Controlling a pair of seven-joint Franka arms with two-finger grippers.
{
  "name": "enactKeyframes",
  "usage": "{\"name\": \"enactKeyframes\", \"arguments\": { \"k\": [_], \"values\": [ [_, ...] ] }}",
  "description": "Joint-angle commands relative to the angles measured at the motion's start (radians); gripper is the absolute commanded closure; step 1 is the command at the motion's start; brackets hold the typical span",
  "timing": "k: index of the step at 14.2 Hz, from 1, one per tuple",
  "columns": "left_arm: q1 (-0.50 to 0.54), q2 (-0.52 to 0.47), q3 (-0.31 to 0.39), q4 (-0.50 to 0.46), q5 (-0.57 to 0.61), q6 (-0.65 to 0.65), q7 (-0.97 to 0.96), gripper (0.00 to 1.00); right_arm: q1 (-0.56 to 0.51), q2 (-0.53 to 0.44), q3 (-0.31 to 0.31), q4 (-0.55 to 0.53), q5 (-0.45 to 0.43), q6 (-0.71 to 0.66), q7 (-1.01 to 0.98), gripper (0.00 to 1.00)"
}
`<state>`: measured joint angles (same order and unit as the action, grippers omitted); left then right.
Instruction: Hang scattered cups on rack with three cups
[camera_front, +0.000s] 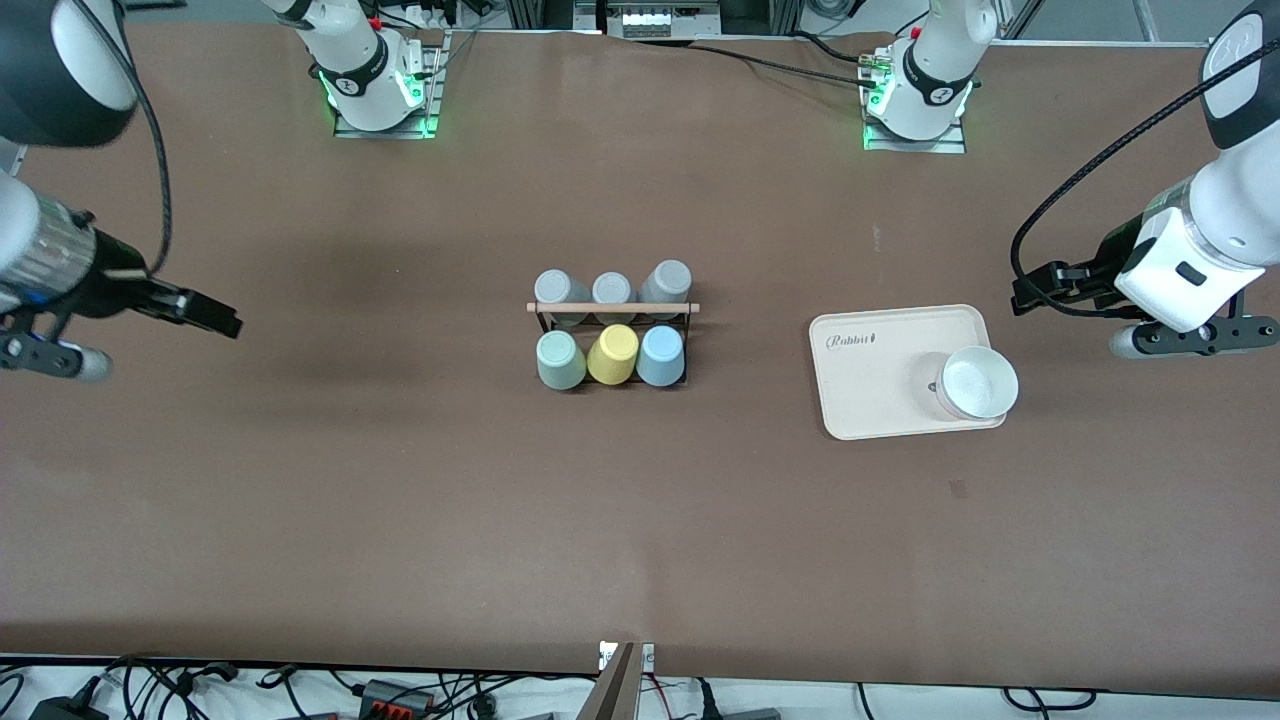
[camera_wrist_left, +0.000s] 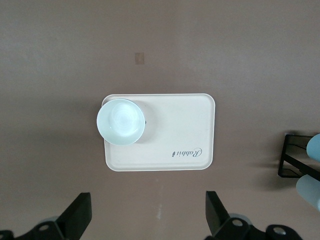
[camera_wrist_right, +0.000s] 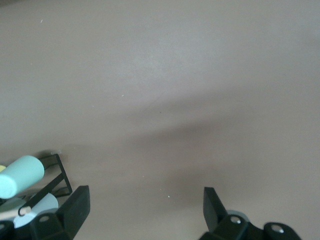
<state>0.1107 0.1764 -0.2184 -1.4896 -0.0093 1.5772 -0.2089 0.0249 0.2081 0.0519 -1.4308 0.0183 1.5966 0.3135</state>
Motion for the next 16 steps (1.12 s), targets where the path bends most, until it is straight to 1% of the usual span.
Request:
{"name": "enactKeyframes", "arguments": {
  "k": [1, 4, 5, 6, 9, 11, 16],
  "values": [
    [0.009, 0.0, -0.01, 0.011, 0.009, -0.006, 0.016, 0.0, -0.008, -0.131, 0.017, -0.153, -0.012, 0.051, -0.014, 0.0],
    [0.009, 0.0, -0.009, 0.012, 0.011, -0.006, 0.016, 0.0, -0.013, -0.255, 0.017, -0.322, -0.012, 0.152, -0.016, 0.0],
    [0.009, 0.0, -0.009, 0.012, 0.011, -0.006, 0.016, 0.0, -0.013, -0.285, 0.019, -0.365, -0.014, 0.175, -0.017, 0.0],
    [0.009, 0.0, -0.009, 0.012, 0.011, -0.006, 0.016, 0.0, -0.013, -0.289, 0.017, -0.375, -0.012, 0.178, -0.031, 0.0],
    [0.009, 0.0, -0.009, 0.012, 0.011, -0.006, 0.016, 0.0, -0.022, -0.282, 0.017, -0.352, -0.006, 0.18, -0.093, 0.0],
    [0.009, 0.002, -0.009, 0.014, 0.011, -0.005, 0.016, 0.0, -0.028, -0.26, 0.017, -0.315, -0.004, 0.177, -0.111, 0.0],
    [0.009, 0.002, -0.009, 0.014, 0.011, -0.005, 0.016, 0.0, -0.028, -0.254, 0.019, -0.287, -0.004, 0.172, -0.114, 0.0]
  ]
}}
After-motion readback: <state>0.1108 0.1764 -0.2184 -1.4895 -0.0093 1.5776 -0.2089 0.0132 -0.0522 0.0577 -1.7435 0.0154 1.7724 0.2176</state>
